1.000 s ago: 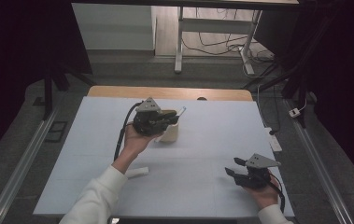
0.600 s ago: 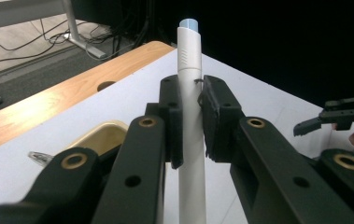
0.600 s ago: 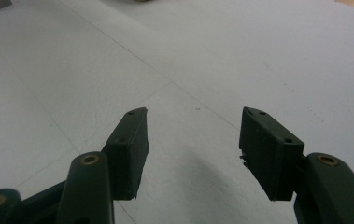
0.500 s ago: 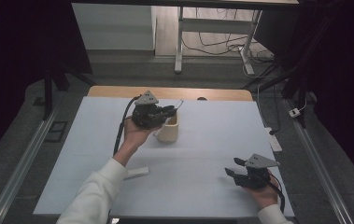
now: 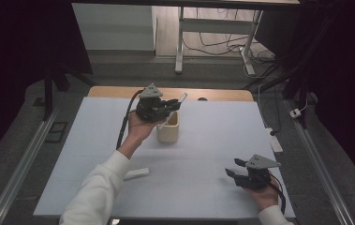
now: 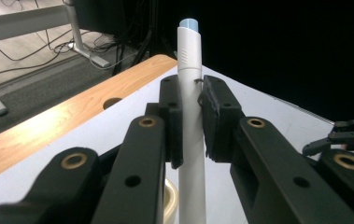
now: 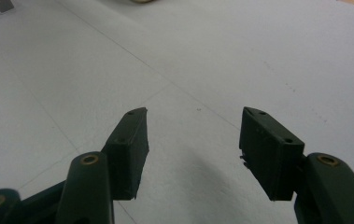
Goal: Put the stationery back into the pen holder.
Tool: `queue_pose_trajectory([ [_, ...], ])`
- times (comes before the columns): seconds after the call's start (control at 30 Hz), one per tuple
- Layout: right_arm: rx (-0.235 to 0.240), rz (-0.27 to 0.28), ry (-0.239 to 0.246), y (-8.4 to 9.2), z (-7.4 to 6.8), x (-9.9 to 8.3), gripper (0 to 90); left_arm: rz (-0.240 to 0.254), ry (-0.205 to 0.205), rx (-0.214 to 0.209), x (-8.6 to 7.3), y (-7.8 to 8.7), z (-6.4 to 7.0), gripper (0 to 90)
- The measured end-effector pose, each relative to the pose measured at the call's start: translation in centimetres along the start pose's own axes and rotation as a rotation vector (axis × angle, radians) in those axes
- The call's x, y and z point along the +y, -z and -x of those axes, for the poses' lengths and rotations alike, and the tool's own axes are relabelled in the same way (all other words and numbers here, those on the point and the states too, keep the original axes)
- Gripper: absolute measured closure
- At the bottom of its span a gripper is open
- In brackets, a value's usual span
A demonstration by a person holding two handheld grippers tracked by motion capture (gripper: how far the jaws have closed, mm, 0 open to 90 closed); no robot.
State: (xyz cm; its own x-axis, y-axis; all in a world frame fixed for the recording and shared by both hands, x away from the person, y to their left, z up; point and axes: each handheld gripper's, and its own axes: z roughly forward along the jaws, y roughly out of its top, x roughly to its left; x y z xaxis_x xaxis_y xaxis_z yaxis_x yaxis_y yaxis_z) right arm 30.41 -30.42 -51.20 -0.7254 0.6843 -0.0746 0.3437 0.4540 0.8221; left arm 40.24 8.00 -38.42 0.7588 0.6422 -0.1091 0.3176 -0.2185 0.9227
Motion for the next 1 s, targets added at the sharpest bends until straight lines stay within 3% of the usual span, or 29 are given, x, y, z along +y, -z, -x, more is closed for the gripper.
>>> queue_pose_trajectory([
  [0.47, 0.009, 0.0, -0.005, -0.2, 0.0, -0.1, 41.4, 0.018, 0.035, 0.007, 0.1, -1.8, -1.1, 78.2],
  [0.7, 0.016, -0.008, -0.007, -0.3, 0.0, -0.1, 41.4, 0.019, 0.017, 0.033, 0.5, -2.7, -1.5, 78.1],
  [0.87, 0.017, -0.013, -0.005, -0.4, 0.0, -0.2, 41.3, 0.042, 0.046, 0.041, 0.4, -3.5, -2.4, 78.1],
  [1.0, 0.014, -0.012, -0.006, -0.5, 0.0, -0.2, 41.3, 0.042, 0.039, 0.06, 0.1, -4.0, -2.8, 78.1],
])
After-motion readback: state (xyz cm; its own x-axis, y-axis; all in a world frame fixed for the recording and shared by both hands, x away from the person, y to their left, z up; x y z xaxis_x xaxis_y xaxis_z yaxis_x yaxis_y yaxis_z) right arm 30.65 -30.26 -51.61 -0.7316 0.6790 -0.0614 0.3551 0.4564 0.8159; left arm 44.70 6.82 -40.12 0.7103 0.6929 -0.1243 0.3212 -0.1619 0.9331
